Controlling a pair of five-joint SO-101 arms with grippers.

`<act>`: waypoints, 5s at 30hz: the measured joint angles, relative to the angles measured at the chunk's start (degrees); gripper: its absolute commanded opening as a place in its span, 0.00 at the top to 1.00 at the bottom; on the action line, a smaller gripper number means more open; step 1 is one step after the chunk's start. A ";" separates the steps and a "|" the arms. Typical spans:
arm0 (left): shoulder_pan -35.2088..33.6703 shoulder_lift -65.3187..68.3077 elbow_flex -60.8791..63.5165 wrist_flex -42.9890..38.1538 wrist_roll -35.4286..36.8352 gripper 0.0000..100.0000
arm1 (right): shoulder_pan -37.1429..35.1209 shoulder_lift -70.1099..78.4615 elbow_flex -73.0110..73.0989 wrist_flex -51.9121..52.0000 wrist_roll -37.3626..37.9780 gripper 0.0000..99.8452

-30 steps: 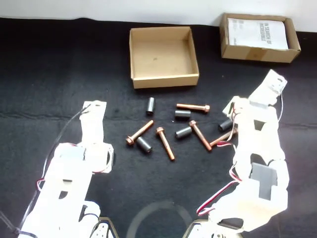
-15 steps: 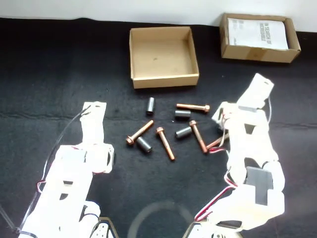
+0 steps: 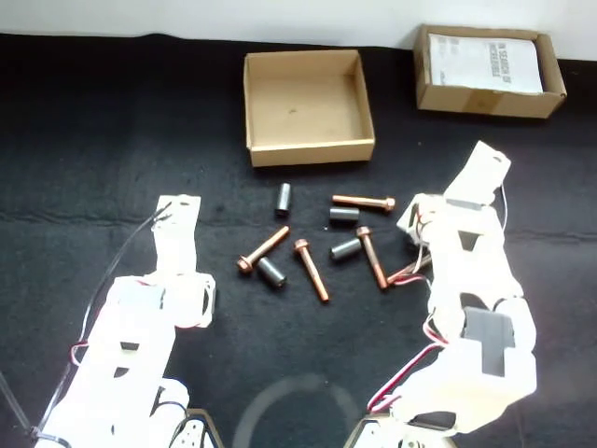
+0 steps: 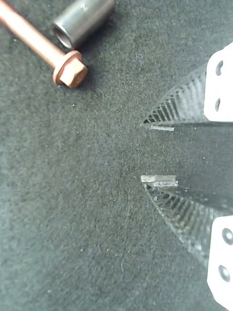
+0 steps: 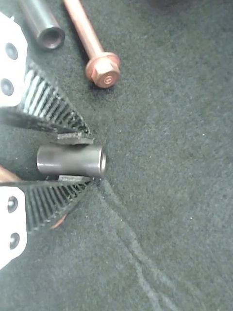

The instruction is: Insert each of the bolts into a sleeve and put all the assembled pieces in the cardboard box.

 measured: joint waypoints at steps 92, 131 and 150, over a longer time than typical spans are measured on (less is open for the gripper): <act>32.97 18.55 -49.14 23.74 -11.52 0.83 | 76.75 -111.91 58.02 6.77 46.15 0.99; 48.09 92.92 -115.43 23.91 -19.78 0.83 | 92.22 -111.91 65.41 -15.38 55.12 0.99; 48.00 117.45 -150.15 23.12 -11.25 0.87 | 92.22 -111.91 65.41 -15.38 57.41 0.99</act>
